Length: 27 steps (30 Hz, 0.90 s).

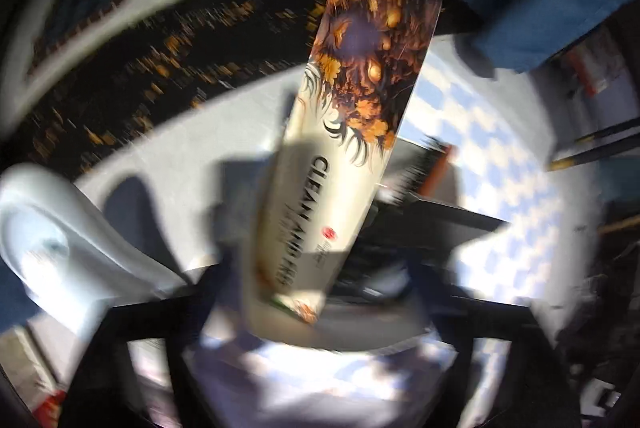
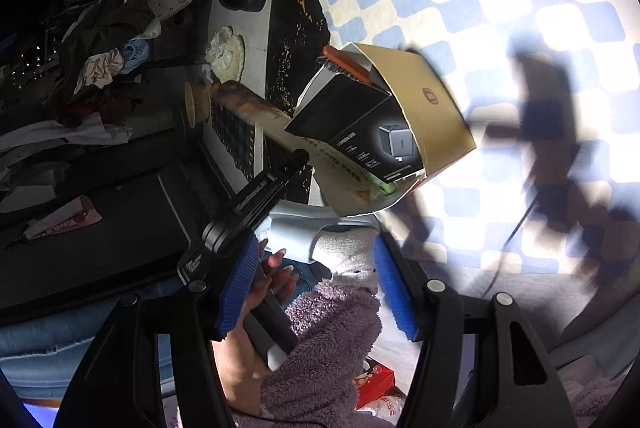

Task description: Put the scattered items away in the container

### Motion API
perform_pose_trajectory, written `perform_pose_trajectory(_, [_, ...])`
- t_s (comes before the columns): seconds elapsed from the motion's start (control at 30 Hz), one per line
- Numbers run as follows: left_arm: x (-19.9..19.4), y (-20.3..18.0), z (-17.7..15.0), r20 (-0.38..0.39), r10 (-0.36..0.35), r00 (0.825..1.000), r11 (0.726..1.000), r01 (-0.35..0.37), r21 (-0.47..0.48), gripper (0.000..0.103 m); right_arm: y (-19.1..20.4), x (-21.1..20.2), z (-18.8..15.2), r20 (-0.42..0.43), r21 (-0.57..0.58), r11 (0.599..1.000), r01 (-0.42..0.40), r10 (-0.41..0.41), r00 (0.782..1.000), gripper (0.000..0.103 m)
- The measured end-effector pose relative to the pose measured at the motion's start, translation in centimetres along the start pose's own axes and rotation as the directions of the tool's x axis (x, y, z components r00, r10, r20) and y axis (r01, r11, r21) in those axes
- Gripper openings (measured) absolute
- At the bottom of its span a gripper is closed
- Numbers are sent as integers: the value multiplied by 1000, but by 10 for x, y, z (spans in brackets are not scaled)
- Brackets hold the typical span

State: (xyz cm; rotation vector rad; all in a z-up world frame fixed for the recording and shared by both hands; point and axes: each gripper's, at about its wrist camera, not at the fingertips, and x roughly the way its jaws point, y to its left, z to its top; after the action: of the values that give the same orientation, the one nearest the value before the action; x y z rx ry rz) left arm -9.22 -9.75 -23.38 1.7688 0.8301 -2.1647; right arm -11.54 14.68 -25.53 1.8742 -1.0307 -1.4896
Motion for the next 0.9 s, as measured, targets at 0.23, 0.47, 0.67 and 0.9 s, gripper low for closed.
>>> perform_pose_trajectory(0.23, [-21, 9, -9, 3, -80, 997, 996, 80, -49, 101, 6, -4, -3, 21, 9, 1000, -1, 1, 1000, 62])
perform_pose_trajectory(0.47, [-98, -6, -7, 169, -45, 985, 994, 27, 109, 101, 15, -16, -10, 105, -6, 999, 44, -43, 994, 63])
perform_pose_trajectory(0.67, [-156, -14, -38, 293, -43, 955, 979, -18, 204, 101, 48, -45, -30, 191, -149, 987, 58, -29, 981, 70])
perform_pose_trajectory(0.9, [-192, -16, -84, 388, -220, 895, 949, 105, 296, 103, 96, -64, -71, 427, -403, 837, 371, -187, 885, 71])
